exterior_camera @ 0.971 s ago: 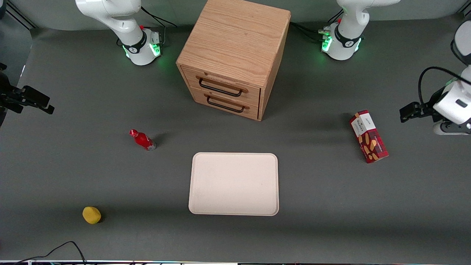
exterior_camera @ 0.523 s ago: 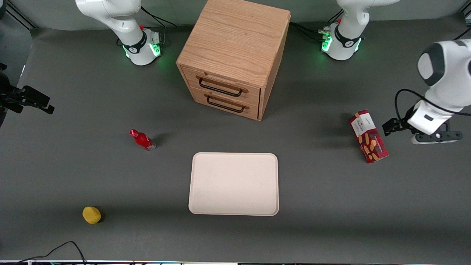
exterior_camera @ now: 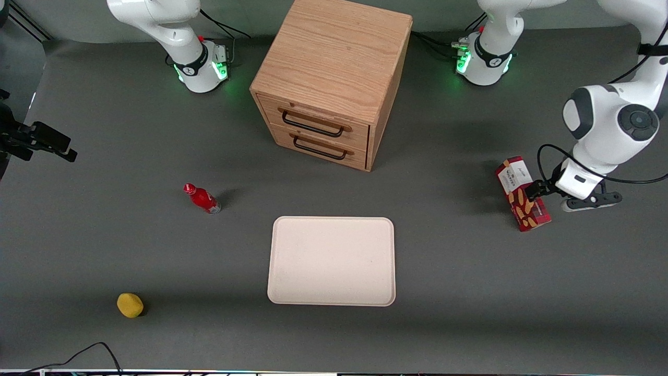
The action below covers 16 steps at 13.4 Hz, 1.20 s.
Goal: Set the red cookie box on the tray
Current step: 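Move the open left gripper down over the red plaid cookie box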
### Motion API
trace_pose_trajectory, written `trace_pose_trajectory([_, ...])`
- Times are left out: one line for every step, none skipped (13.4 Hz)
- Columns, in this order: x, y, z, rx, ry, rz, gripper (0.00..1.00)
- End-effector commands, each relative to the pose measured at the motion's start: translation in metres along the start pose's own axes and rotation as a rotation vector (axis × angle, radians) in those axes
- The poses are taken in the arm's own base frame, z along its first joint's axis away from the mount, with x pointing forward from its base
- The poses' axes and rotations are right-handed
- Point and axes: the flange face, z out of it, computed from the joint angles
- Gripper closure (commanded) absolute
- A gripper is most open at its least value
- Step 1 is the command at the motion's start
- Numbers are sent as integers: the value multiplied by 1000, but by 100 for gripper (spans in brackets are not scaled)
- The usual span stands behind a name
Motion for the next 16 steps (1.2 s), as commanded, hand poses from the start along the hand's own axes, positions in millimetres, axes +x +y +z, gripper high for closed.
trace_pose_trajectory([-16, 0, 26, -15, 23, -40, 0])
trace_pose_trajectory([-22, 0, 36, -17, 36, -52, 0])
trace_pose_trajectory([-28, 0, 44, -19, 45, -62, 0])
trace_pose_trajectory([-34, 1, 49, -20, 47, -61, 0])
trace_pose_trajectory([-35, 1, 51, -21, 48, -65, 1])
trace_pose_trajectory([-38, 1, 54, -20, 42, -70, 5])
trace_pose_trajectory([-40, 1, 54, -20, 41, -70, 9])
trace_pose_trajectory([-40, 1, 55, -20, 39, -71, 16])
trace_pose_trajectory([-40, 1, 55, -20, 39, -68, 27])
trace_pose_trajectory([-40, 1, 55, -20, 38, -68, 37])
trace_pose_trajectory([-40, 2, 55, -20, 35, -67, 50])
trace_pose_trajectory([-40, 2, 53, -20, 35, -67, 64])
trace_pose_trajectory([-40, 2, 52, -19, 35, -64, 77])
trace_pose_trajectory([-38, 1, 47, -20, 44, -59, 85])
trace_pose_trajectory([-35, 1, 37, -19, 39, -56, 87])
trace_pose_trajectory([-29, 0, 22, -13, 3, -53, 87])
